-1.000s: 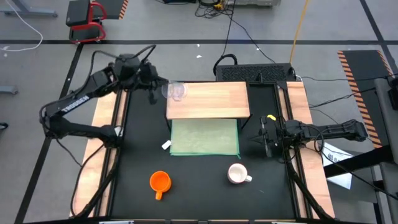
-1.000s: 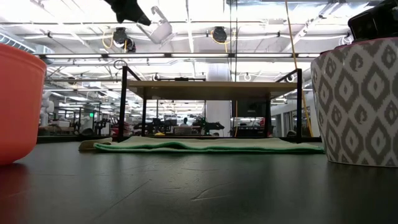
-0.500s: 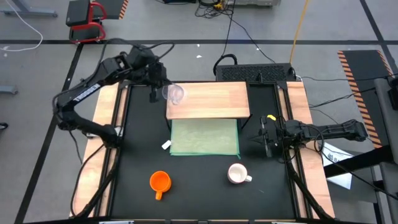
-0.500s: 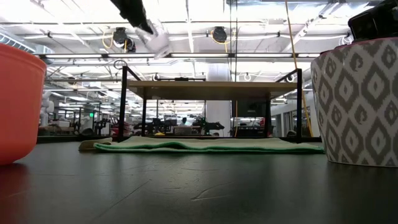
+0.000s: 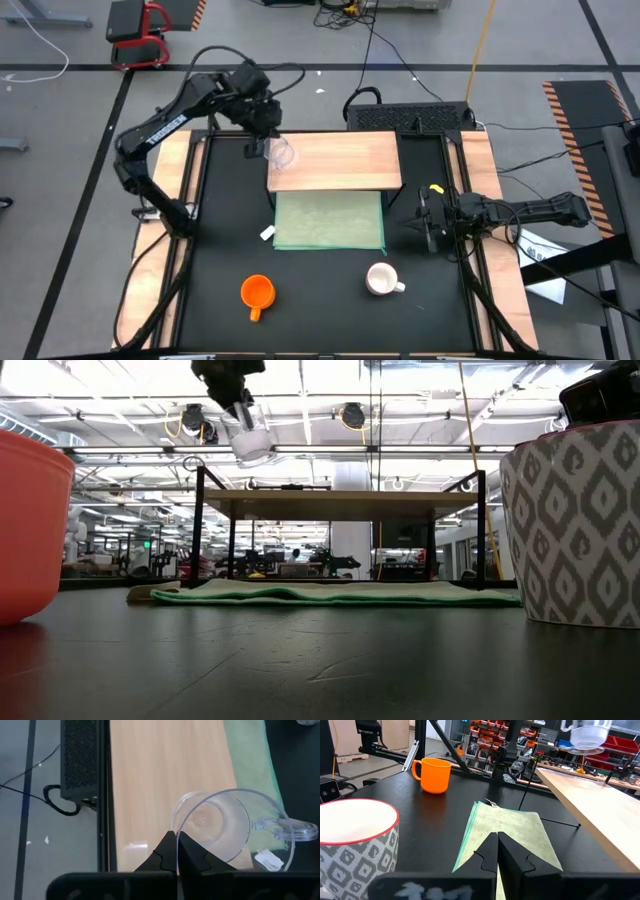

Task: Stack small to large cups/mugs on shelf
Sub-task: Put the transparent mug on the shelf

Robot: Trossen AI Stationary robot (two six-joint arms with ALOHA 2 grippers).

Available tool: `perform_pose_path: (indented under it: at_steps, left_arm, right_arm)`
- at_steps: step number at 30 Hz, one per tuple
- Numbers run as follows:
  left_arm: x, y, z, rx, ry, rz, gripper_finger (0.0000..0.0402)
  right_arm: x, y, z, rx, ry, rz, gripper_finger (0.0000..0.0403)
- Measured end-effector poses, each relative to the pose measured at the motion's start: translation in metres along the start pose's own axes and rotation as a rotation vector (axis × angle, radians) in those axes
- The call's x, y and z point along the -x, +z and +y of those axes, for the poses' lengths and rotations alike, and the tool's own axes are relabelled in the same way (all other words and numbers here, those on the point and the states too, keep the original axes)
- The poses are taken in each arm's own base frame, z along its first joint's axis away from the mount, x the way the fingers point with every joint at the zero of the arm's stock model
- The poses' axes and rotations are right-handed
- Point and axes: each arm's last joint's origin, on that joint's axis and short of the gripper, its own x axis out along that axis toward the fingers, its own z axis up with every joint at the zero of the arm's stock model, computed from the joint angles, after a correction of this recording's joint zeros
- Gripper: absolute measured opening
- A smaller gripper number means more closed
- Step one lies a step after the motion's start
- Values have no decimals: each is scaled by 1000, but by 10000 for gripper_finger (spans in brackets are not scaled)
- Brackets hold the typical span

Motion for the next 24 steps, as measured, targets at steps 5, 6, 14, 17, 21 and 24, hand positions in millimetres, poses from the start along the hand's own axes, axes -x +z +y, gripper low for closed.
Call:
perform_pose_path:
  at_steps: [5, 6, 14, 17, 21, 24]
  left_arm:
    - [-4, 12, 9, 0, -33, 35, 0]
    - [-7, 14, 10, -4, -42, 45, 0]
    - [-29, 18, 15, -30, -82, 107, 0]
    - [-34, 18, 16, -28, -90, 135, 0]
    - [-39, 18, 14, -33, -102, 163, 0]
    - [-41, 19, 13, -36, -104, 168, 0]
  right_arm:
    - [0, 0, 0, 3, 0, 0, 0]
    - [0, 0, 0, 4, 0, 0, 0]
    - [0, 0, 0, 4, 0, 0, 0]
    - [0, 0, 0, 3, 0, 0, 0]
    - [0, 0, 0, 2, 0, 0, 0]
    - [0, 0, 0, 3, 0, 0, 0]
